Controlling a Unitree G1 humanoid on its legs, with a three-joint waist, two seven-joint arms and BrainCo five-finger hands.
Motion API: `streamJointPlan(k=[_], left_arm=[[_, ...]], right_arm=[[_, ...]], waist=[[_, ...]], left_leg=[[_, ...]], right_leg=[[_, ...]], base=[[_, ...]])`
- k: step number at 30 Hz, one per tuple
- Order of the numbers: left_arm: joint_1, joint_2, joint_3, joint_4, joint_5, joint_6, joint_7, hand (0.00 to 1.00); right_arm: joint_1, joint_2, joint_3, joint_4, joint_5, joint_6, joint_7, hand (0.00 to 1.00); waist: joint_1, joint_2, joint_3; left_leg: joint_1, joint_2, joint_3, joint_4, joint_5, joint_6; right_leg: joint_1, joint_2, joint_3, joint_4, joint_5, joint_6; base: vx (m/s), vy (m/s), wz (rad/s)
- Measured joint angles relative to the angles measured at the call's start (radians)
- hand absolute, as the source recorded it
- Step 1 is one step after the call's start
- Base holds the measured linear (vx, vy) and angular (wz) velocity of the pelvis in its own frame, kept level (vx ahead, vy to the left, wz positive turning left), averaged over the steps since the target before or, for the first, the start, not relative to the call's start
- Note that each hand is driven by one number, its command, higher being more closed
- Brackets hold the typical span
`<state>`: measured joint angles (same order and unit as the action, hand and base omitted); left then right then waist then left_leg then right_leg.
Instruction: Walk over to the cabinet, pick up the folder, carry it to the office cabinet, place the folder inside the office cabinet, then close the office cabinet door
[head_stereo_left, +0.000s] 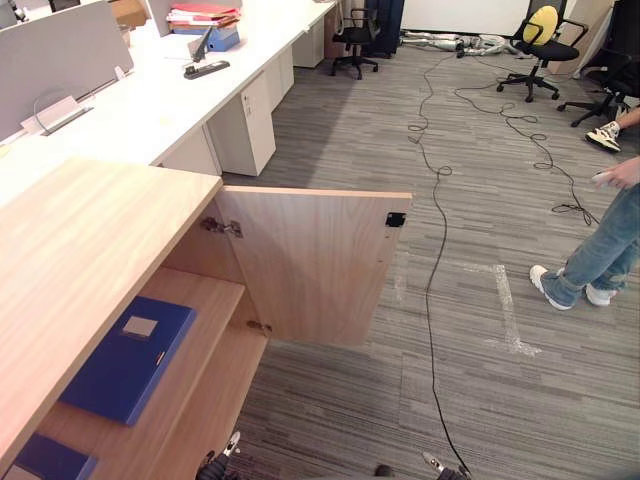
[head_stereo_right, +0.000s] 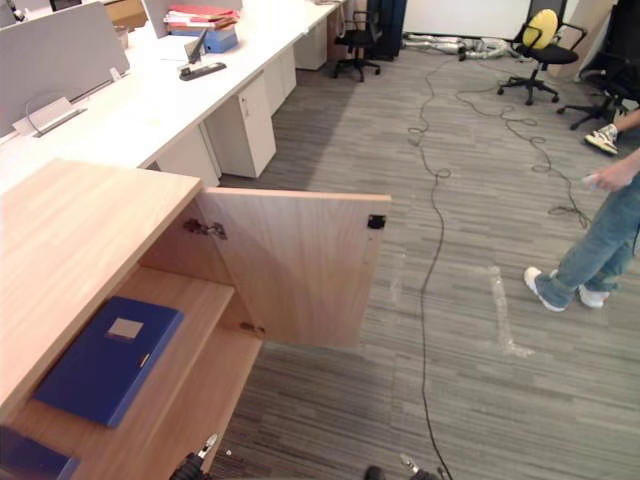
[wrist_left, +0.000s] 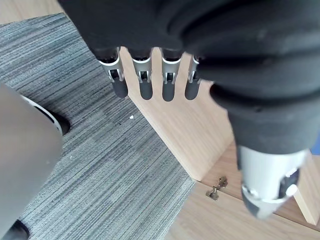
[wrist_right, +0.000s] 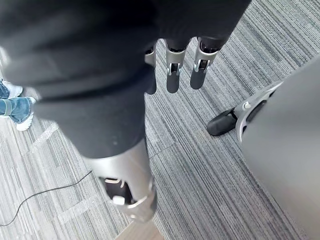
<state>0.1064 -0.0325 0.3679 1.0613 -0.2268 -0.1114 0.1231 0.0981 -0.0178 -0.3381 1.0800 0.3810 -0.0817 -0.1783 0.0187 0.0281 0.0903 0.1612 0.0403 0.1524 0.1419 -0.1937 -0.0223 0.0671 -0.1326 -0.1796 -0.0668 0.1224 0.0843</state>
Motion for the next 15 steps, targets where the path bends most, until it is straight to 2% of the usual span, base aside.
streamJointPlan(k=[1, 4, 5, 9, 10, 13, 15], left_arm=[[0.004, 0.001, -0.017, -0.001, -0.001, -0.004, 0.001, 0.0], [0.004, 0.016, -0.059, -0.002, 0.0, -0.006, 0.001, 0.0], [0.004, 0.02, -0.065, -0.006, 0.0, -0.006, 0.001, 0.0], [0.008, 0.037, -0.072, -0.014, -0.004, -0.007, 0.002, 0.0], [0.01, 0.041, -0.072, -0.014, -0.005, -0.007, 0.002, 0.0], [0.024, 0.047, -0.071, -0.036, -0.005, -0.008, 0.005, 0.0], [0.025, 0.049, -0.071, -0.038, -0.013, -0.008, 0.006, 0.0]], right_arm=[[-0.017, -0.01, 0.03, -0.003, -0.012, 0.003, 0.0, 0.0], [-0.058, -0.015, 0.084, -0.042, -0.012, 0.004, -0.001, 0.0], [-0.064, -0.008, 0.103, -0.07, -0.012, 0.003, 0.0, 0.0], [-0.068, 0.013, 0.144, -0.147, -0.008, 0.0, 0.003, 0.0], [-0.066, 0.015, 0.144, -0.152, -0.008, -0.002, 0.003, 0.0], [-0.066, 0.014, 0.146, -0.176, -0.005, -0.002, 0.011, 0.0], [-0.066, 0.002, 0.169, -0.235, 0.003, -0.007, 0.017, 0.0]], waist=[[0.0, 0.001, 0.001], [-0.001, -0.006, 0.007], [0.0, -0.016, 0.009], [0.004, -0.038, 0.004], [0.003, -0.043, 0.0], [0.006, -0.054, -0.019], [0.0, -0.053, -0.022]], left_leg=[[-0.005, -0.013, 0.002, -0.008, 0.012, 0.01], [-0.004, -0.037, 0.003, -0.025, 0.038, 0.031], [-0.001, -0.053, 0.002, -0.03, 0.042, 0.038], [-0.015, -0.084, 0.003, -0.052, 0.053, 0.045], [-0.024, -0.086, 0.0, -0.055, 0.053, 0.037], [-0.049, -0.082, -0.014, -0.084, 0.069, 0.017], [-0.06, -0.067, -0.047, -0.087, 0.073, 0.012]], right_leg=[[-0.045, -0.016, 0.013, 0.064, -0.015, 0.013], [-0.123, -0.053, 0.016, 0.196, -0.036, 0.008], [-0.125, -0.069, 0.016, 0.205, -0.037, 0.009], [-0.126, -0.091, 0.043, 0.147, -0.029, 0.024], [-0.12, -0.089, 0.048, 0.117, -0.015, 0.032], [-0.107, -0.073, 0.032, 0.023, 0.039, 0.026], [-0.095, -0.056, 0.008, 0.0, 0.045, 0.022]], base=[[-0.08, 0.097, -0.16], [-0.13, 0.107, -0.12], [-0.12, 0.086, 0.03], [-0.16, 0.089, -0.01], [-0.08, 0.005, -0.01], [-0.01, -0.039, 0.02], [0.05, -0.08, 0.25]])
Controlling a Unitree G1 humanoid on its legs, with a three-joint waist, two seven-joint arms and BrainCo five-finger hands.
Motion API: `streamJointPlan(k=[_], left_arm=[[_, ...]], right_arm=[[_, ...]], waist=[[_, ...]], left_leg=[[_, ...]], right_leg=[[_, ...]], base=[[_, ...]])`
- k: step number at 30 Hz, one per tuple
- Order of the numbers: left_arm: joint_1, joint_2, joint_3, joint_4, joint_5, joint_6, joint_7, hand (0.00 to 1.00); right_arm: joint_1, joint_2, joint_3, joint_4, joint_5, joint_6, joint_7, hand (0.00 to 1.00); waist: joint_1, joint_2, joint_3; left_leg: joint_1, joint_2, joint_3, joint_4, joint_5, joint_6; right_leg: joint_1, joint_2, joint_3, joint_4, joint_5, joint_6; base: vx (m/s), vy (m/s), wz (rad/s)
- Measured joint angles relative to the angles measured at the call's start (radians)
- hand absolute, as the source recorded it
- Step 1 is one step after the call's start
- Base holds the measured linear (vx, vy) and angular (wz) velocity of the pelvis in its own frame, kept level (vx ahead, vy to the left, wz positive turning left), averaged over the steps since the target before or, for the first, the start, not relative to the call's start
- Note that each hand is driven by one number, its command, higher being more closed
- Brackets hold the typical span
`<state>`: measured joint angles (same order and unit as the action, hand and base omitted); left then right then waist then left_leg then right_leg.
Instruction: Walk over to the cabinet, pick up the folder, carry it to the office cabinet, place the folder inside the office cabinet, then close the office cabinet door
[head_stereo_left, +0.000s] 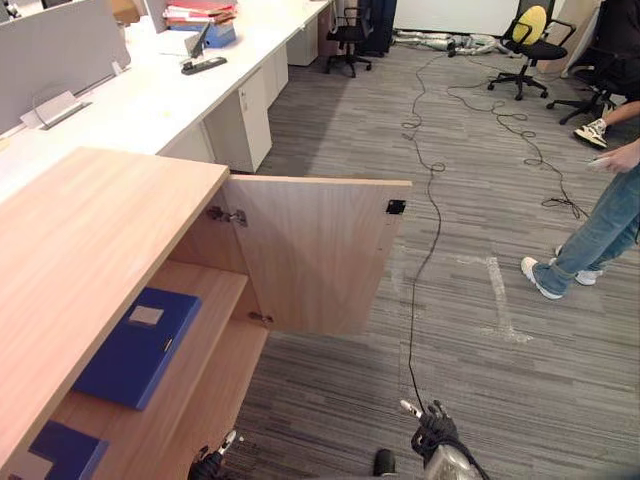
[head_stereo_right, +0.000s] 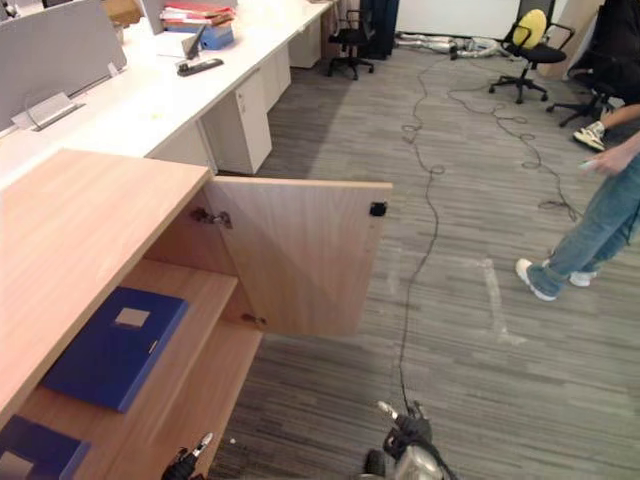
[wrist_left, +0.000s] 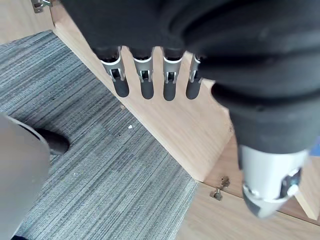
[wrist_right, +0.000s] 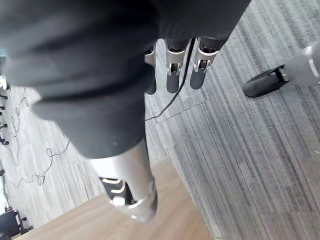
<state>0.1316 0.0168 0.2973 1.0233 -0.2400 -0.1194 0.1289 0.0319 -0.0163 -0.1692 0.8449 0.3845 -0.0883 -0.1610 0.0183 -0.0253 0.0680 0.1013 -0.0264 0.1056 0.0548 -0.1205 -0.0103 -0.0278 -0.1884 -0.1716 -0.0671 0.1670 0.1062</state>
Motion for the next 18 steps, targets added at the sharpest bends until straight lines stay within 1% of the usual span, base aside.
streamJointPlan(k=[2, 4, 7, 9, 12, 15, 18], left_arm=[[0.001, 0.002, 0.0, 0.0, -0.001, 0.001, 0.0, 0.0], [0.009, 0.005, -0.001, 0.001, -0.001, 0.004, -0.001, 0.0], [0.011, 0.008, -0.013, 0.0, 0.0, 0.009, -0.002, 0.0], [0.011, 0.013, -0.028, -0.002, 0.001, 0.012, -0.004, 0.0], [0.017, 0.029, -0.036, -0.003, 0.001, 0.014, -0.004, 0.0], [0.038, 0.049, -0.039, -0.016, 0.0, 0.015, -0.004, 0.0], [0.062, 0.062, -0.041, -0.02, -0.001, 0.015, -0.004, 0.0]], right_arm=[[0.0, -0.003, 0.006, -0.029, 0.01, -0.007, 0.006, 0.0], [-0.007, -0.008, 0.008, -0.078, 0.028, -0.026, 0.016, 0.0], [-0.069, -0.043, 0.004, -0.115, 0.036, -0.045, 0.026, 0.0], [-0.097, -0.061, 0.0, -0.138, 0.064, -0.054, 0.024, 0.0], [-0.138, -0.067, -0.005, -0.186, 0.072, -0.063, 0.019, 0.0], [-0.208, -0.086, -0.005, -0.188, 0.078, -0.066, 0.009, 0.0], [-0.328, -0.151, -0.006, -0.18, 0.106, -0.069, -0.012, 0.0]], waist=[[0.003, -0.001, -0.011], [0.006, 0.004, -0.033], [0.002, 0.004, -0.039], [0.002, 0.005, -0.039], [0.004, 0.005, -0.039], [0.005, 0.004, -0.04], [0.021, 0.009, -0.038]], left_leg=[[0.0, 0.013, -0.009, -0.001, 0.002, -0.001], [0.003, 0.033, -0.018, -0.001, 0.0, -0.004], [0.003, 0.051, -0.058, 0.0, -0.005, -0.012], [0.002, 0.049, -0.067, 0.002, -0.007, -0.012], [0.001, 0.046, -0.085, 0.007, -0.011, -0.009], [-0.016, 0.04, -0.103, 0.025, -0.015, -0.008], [-0.055, 0.032, -0.117, 0.052, -0.015, -0.008]], right_leg=[[0.005, 0.013, -0.011, -0.007, 0.001, 0.001], [0.012, 0.036, -0.019, -0.016, 0.0, 0.0], [0.016, 0.056, -0.028, -0.016, -0.004, -0.006], [0.022, 0.053, -0.042, -0.016, -0.004, -0.006], [0.031, 0.044, -0.048, -0.016, -0.004, -0.006], [0.034, 0.037, -0.057, -0.016, -0.004, -0.006], [0.015, 0.028, -0.067, -0.016, -0.004, -0.006]], base=[[0.09, -0.074, 0.18], [0.14, -0.068, 0.03], [0.14, -0.027, 0.05], [0.06, 0.034, 0.14], [0.0, 0.044, 0.14], [-0.04, 0.039, 0.19], [-0.06, 0.01, 0.14]])
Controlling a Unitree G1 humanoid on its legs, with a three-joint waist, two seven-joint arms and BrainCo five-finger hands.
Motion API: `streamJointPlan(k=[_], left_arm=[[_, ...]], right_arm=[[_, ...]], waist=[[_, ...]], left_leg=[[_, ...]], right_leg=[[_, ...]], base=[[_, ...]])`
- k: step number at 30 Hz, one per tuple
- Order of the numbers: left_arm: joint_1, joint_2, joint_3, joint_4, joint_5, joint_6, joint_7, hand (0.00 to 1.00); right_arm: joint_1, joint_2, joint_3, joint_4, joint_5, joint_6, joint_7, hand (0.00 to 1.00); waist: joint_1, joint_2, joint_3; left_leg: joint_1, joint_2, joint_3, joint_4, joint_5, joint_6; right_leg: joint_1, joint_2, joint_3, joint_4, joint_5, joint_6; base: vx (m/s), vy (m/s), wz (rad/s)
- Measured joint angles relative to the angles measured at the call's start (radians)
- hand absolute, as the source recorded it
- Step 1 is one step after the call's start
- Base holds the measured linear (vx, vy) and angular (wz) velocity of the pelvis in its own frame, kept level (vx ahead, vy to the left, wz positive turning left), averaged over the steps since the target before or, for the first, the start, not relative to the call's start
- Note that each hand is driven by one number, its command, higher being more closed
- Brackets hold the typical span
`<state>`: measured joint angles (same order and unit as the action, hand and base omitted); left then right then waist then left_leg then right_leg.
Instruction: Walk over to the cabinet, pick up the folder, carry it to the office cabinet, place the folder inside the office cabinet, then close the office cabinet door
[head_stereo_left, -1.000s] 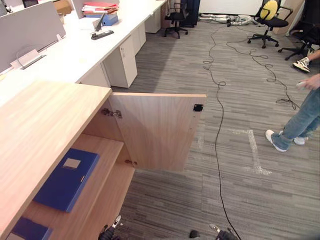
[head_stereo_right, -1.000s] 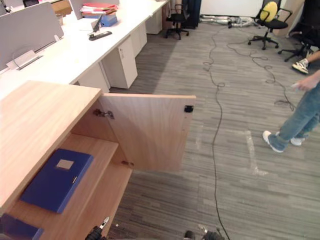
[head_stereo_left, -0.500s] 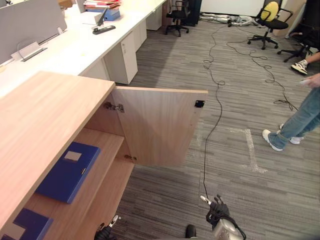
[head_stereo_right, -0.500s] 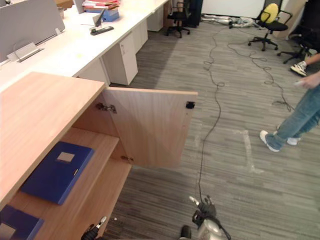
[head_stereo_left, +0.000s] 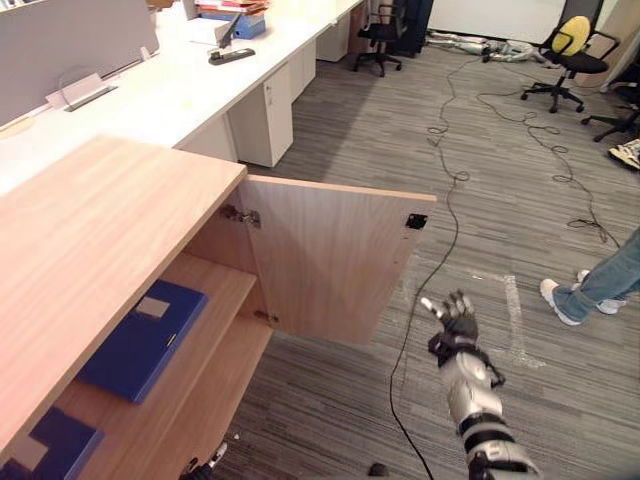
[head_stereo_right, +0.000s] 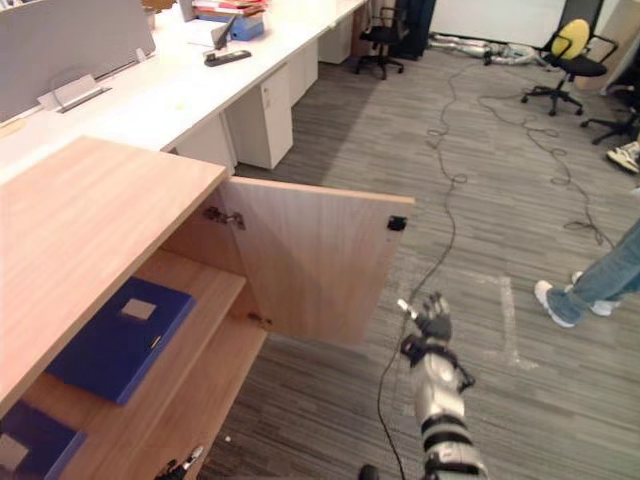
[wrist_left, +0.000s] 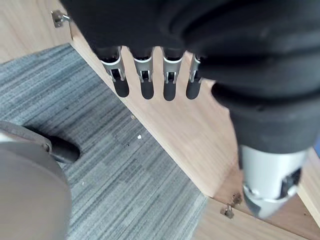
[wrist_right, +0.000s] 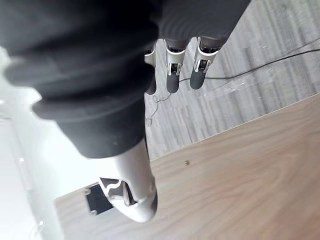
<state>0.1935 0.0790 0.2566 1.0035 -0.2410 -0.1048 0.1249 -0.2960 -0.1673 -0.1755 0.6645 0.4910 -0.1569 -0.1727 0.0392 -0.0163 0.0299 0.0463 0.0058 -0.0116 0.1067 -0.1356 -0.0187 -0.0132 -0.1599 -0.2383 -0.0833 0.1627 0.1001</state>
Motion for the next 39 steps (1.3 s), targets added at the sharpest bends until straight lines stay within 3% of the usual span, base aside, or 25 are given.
streamJointPlan(k=[6, 10, 17, 23, 29, 32, 36, 39], left_arm=[[0.028, -0.003, -0.004, -0.002, -0.038, -0.001, -0.001, 0.0], [0.028, -0.005, -0.016, -0.022, -0.068, -0.004, 0.0, 0.0], [0.028, -0.012, -0.036, -0.024, -0.093, -0.014, 0.0, 0.0], [0.028, -0.017, -0.056, -0.037, -0.107, -0.029, 0.0, 0.0], [0.028, -0.02, -0.076, -0.06, -0.109, -0.043, -0.002, 0.0], [0.027, -0.019, -0.078, -0.088, -0.109, -0.046, -0.002, 0.0], [0.026, -0.017, -0.09, -0.118, -0.109, -0.054, -0.003, 0.0], [0.024, -0.013, -0.097, -0.148, -0.11, -0.06, -0.003, 0.0]], right_arm=[[-0.27, -0.128, 0.003, 0.129, 0.033, -0.02, -0.026, 0.0], [-0.445, -0.213, 0.028, 0.24, 0.045, -0.022, -0.028, 0.0], [-0.552, -0.226, 0.064, 0.3, 0.043, -0.014, -0.027, 0.0], [-0.611, -0.254, 0.17, 0.313, 0.035, 0.008, -0.02, 0.0], [-0.675, -0.338, 0.281, 0.313, 0.016, 0.018, -0.007, 0.0], [-0.76, -0.375, 0.34, 0.314, -0.001, 0.029, -0.005, 0.0], [-0.909, -0.416, 0.388, 0.314, -0.002, 0.029, -0.003, 0.0], [-0.934, -0.421, 0.417, 0.293, 0.004, 0.026, 0.01, 0.0]], waist=[[0.016, 0.036, 0.031], [0.039, 0.067, 0.086], [0.048, 0.08, 0.145], [0.059, 0.098, 0.181], [0.055, 0.109, 0.211], [0.056, 0.12, 0.223], [0.057, 0.156, 0.256], [0.061, 0.16, 0.263]], left_leg=[[-0.066, 0.001, -0.028, 0.049, -0.003, -0.008], [-0.118, 0.006, -0.035, 0.079, 0.0, -0.015], [-0.141, 0.014, -0.043, 0.087, 0.001, -0.021], [-0.156, 0.004, -0.048, 0.085, 0.002, -0.02], [-0.173, -0.012, -0.048, 0.082, 0.008, -0.013], [-0.195, -0.011, -0.047, 0.09, 0.008, -0.012], [-0.205, -0.004, -0.039, 0.093, 0.01, -0.013], [-0.224, 0.01, -0.03, 0.089, 0.014, -0.02]], right_leg=[[-0.025, 0.005, -0.015, 0.001, 0.005, -0.015], [-0.063, 0.011, -0.017, 0.001, 0.02, -0.034], [-0.081, 0.017, -0.025, 0.001, 0.024, -0.041], [-0.097, 0.009, -0.029, 0.001, 0.025, -0.041], [-0.114, -0.007, -0.029, 0.001, 0.03, -0.039], [-0.134, -0.009, -0.028, 0.001, 0.035, -0.038], [-0.145, -0.004, -0.023, 0.001, 0.04, -0.038], [-0.173, 0.01, -0.012, 0.001, 0.043, -0.042]], base=[[-0.08, -0.011, 0.12], [-0.08, -0.011, 0.03], [0.0, 0.007, 0.02], [0.05, 0.045, 0.02], [0.03, 0.065, 0.02], [-0.01, 0.04, -0.01], [-0.02, 0.021, -0.06], [-0.03, 0.0, -0.13]])
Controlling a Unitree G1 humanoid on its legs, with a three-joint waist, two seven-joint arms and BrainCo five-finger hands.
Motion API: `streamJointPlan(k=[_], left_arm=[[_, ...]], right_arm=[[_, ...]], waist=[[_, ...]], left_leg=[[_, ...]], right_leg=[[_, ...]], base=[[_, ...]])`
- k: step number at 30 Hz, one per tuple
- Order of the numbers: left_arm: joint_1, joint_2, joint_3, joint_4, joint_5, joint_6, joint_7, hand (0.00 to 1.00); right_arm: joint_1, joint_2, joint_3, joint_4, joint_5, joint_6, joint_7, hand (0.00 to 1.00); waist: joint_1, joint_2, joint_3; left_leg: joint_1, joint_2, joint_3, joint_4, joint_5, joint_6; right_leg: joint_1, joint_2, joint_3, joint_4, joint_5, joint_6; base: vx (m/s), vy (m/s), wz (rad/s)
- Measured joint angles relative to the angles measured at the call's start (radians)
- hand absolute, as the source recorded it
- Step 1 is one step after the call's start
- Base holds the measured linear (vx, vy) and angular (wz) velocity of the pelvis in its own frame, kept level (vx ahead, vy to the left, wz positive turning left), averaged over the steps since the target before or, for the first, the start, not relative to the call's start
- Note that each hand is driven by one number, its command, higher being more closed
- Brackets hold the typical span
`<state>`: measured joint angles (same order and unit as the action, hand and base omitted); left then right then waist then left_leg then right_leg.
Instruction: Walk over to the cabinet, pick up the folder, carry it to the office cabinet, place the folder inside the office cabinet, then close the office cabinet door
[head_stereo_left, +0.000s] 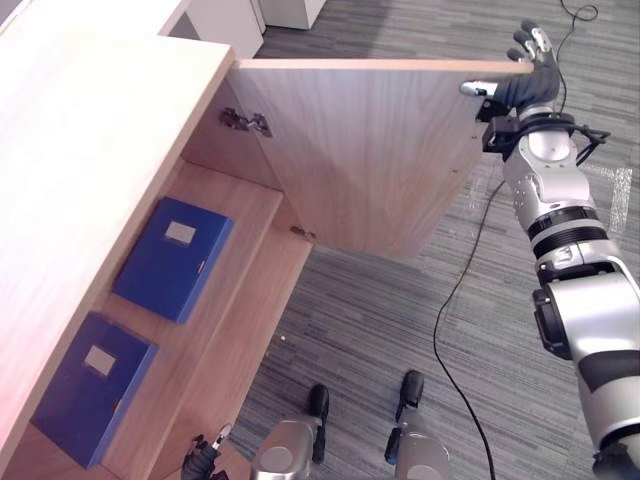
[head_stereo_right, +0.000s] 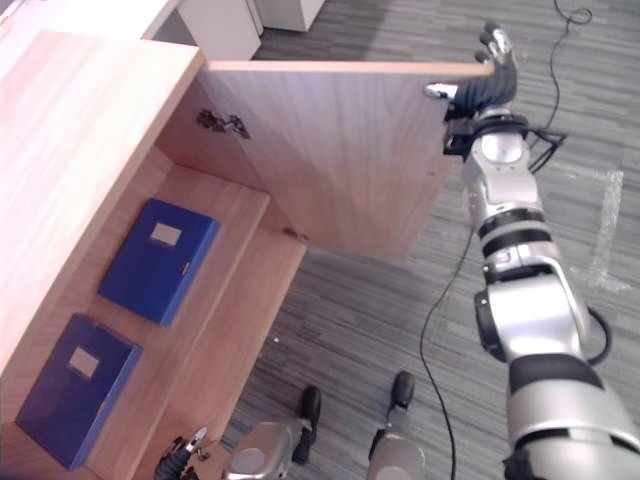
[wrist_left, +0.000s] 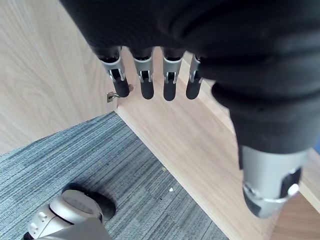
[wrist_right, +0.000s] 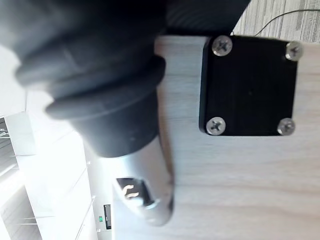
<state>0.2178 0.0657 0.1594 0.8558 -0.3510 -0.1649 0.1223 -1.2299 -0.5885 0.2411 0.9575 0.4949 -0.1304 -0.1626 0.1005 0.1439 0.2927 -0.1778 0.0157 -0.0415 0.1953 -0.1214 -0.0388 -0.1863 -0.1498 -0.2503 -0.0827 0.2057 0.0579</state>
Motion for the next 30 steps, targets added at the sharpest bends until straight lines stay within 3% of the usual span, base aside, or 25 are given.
streamJointPlan(k=[4, 6, 9, 13, 15, 16, 18, 23, 26, 30], left_arm=[[0.001, -0.001, -0.002, -0.003, -0.015, -0.002, 0.0, 0.0], [0.001, -0.005, -0.002, -0.003, -0.015, -0.002, 0.0, 0.0], [0.001, -0.008, -0.002, 0.0, -0.013, -0.002, -0.002, 0.0], [0.0, -0.007, -0.002, 0.032, 0.03, 0.0, -0.034, 0.0], [-0.005, -0.002, -0.001, 0.054, 0.06, 0.0, -0.051, 0.0], [-0.018, 0.004, -0.001, 0.06, 0.073, 0.0, -0.058, 0.0], [-0.04, 0.011, -0.001, 0.062, 0.085, 0.001, -0.066, 0.0], [-0.081, 0.016, 0.025, 0.065, 0.109, 0.02, -0.075, 0.0], [-0.075, 0.026, 0.096, 0.07, 0.117, 0.026, -0.075, 0.0], [-0.077, 0.039, 0.152, 0.097, 0.124, 0.038, -0.075, 0.0]], right_arm=[[0.023, 0.001, 0.071, -0.124, 0.019, 0.0, 0.0, 0.0], [0.087, -0.029, 0.123, -0.245, 0.017, -0.004, 0.007, 0.0], [0.214, -0.122, 0.256, -0.442, 0.035, -0.045, 0.034, 0.0], [0.285, -0.294, 0.504, -0.647, 0.034, -0.076, 0.151, 0.0], [0.286, -0.355, 0.638, -0.716, 0.015, -0.076, 0.281, 0.0], [0.286, -0.354, 0.7, -0.739, -0.004, -0.066, 0.375, 0.0], [0.308, -0.318, 0.747, -0.759, -0.008, -0.058, 0.449, 0.0], [0.407, -0.126, 0.987, -0.726, -0.17, 0.024, 0.64, 0.0], [0.493, -0.106, 1.091, -0.708, -0.231, 0.07, 0.719, 0.0], [0.517, -0.102, 1.08, -0.74, -0.238, 0.082, 0.751, 0.0]], waist=[[-0.001, 0.001, 0.002], [-0.003, 0.001, 0.002], [-0.033, 0.001, 0.001], [-0.06, 0.0, -0.028], [-0.07, -0.001, -0.069], [-0.065, -0.002, -0.088], [-0.052, -0.005, -0.103], [-0.01, -0.017, -0.104], [0.001, -0.05, -0.1], [-0.006, -0.097, -0.117]], left_leg=[[-0.008, 0.026, 0.03, -0.015, 0.007, -0.013], [0.002, 0.037, 0.042, -0.023, 0.008, -0.017], [0.022, 0.054, 0.058, -0.046, 0.012, -0.028], [0.055, 0.085, 0.087, -0.054, 0.003, -0.047], [0.065, 0.104, 0.087, -0.052, -0.001, -0.057], [0.071, 0.114, 0.086, -0.053, 0.0, -0.065], [0.073, 0.12, 0.08, -0.054, 0.007, -0.076], [0.074, 0.135, 0.047, -0.095, 0.049, -0.1], [0.078, 0.139, 0.037, -0.117, 0.068, -0.105], [0.087, 0.141, 0.039, -0.12, 0.071, -0.106]], right_leg=[[-0.031, 0.019, 0.022, 0.0, 0.006, -0.008], [-0.032, 0.031, 0.035, 0.0, 0.006, -0.009], [-0.03, 0.046, 0.042, 0.0, 0.006, -0.01], [-0.015, 0.081, 0.068, -0.001, 0.003, -0.014], [-0.004, 0.1, 0.07, -0.001, -0.003, -0.023], [0.001, 0.112, 0.07, -0.001, -0.006, -0.029], [0.004, 0.122, 0.07, -0.001, -0.008, -0.045], [-0.005, 0.14, 0.054, -0.002, -0.014, -0.059], [-0.008, 0.143, 0.043, -0.002, -0.013, -0.061], [-0.004, 0.145, 0.043, -0.001, -0.002, -0.076]], base=[[-0.01, -0.007, -0.23], [0.02, -0.002, -0.25], [0.02, -0.007, -0.19], [0.03, -0.008, -0.25], [0.03, -0.038, -0.15], [0.0, -0.047, -0.04], [-0.04, -0.058, 0.05], [-0.05, -0.065, 0.13], [0.01, -0.031, 0.12], [0.05, 0.003, -0.02]])
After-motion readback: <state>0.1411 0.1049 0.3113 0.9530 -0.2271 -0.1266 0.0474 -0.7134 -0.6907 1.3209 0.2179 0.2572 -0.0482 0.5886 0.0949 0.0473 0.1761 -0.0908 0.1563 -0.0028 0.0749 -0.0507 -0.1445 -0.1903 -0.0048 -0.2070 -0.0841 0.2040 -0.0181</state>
